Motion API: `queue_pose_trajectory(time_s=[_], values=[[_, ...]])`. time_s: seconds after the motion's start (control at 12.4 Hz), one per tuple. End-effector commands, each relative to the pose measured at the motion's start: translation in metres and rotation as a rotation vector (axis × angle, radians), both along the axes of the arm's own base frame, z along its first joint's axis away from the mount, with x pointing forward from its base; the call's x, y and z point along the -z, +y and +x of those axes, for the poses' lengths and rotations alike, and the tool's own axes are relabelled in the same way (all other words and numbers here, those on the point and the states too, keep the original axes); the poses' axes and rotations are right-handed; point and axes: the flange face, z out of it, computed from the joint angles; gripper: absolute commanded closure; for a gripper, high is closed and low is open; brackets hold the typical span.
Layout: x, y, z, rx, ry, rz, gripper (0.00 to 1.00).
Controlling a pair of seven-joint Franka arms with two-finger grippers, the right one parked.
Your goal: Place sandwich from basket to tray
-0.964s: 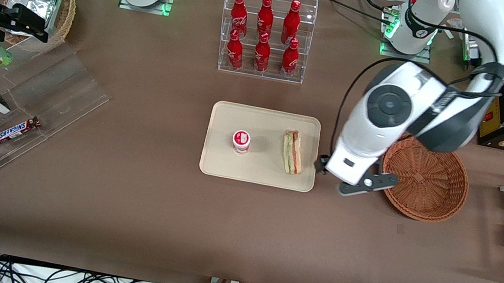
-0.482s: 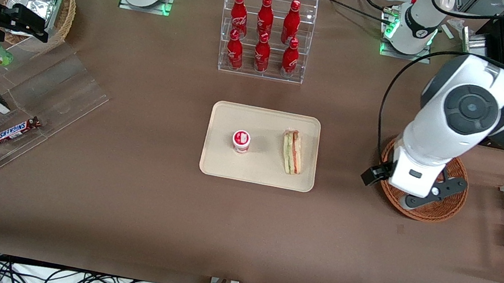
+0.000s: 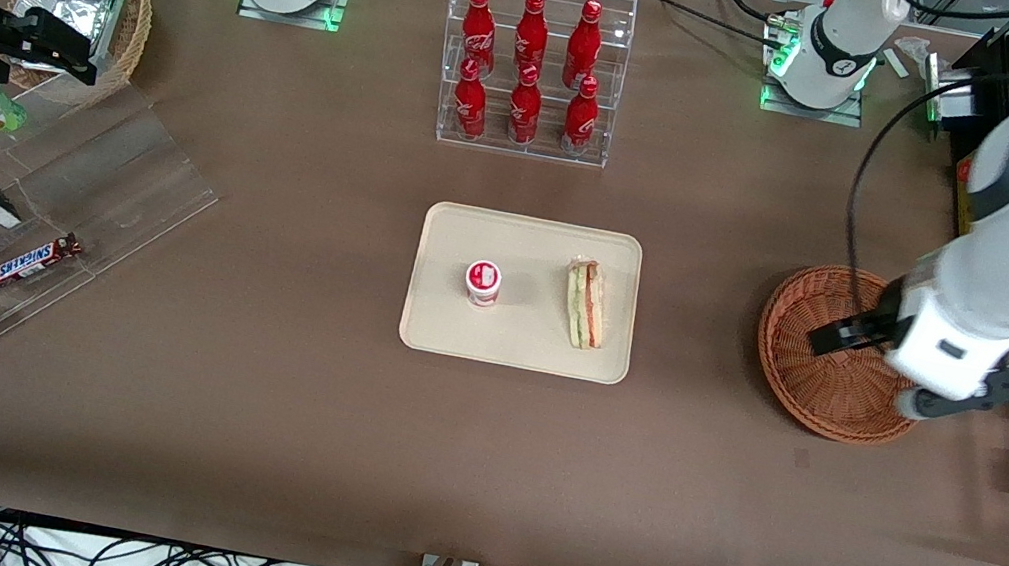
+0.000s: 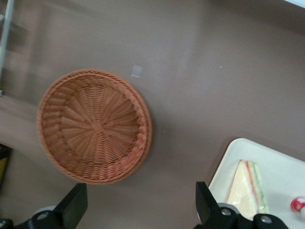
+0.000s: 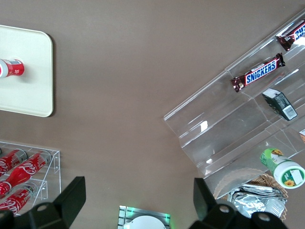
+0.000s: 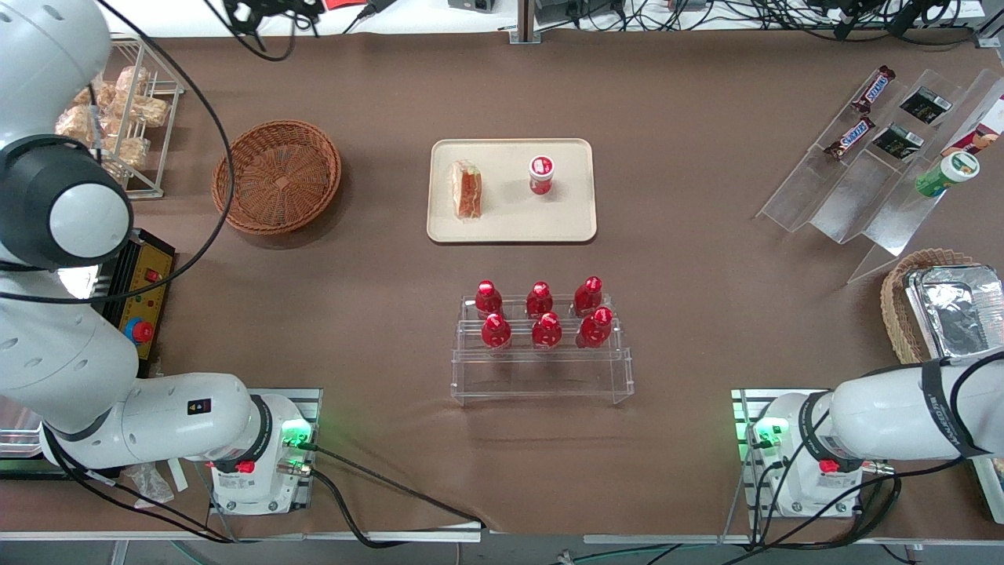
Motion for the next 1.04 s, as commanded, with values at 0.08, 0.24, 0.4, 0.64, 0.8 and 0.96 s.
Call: queue_pose_trajectory(time_s=[0.08, 0.24, 0.4, 0.64, 0.8, 0.96], values=[[-0.040, 0.049, -0.039, 0.167, 0.048, -0.029, 0.00], [-0.054, 0.069, -0.052, 0.268, 0.077, -0.035, 0.00], [-0.059, 0.083, -0.061, 0.364, 0.081, -0.043, 0.00], [-0.059, 0.081, -0.064, 0.419, 0.078, -0.067, 0.00], [-0.063, 0.075, -0.065, 0.427, 0.063, -0.086, 0.00], [-0.063, 0.070, -0.064, 0.435, 0.063, -0.085, 0.00]])
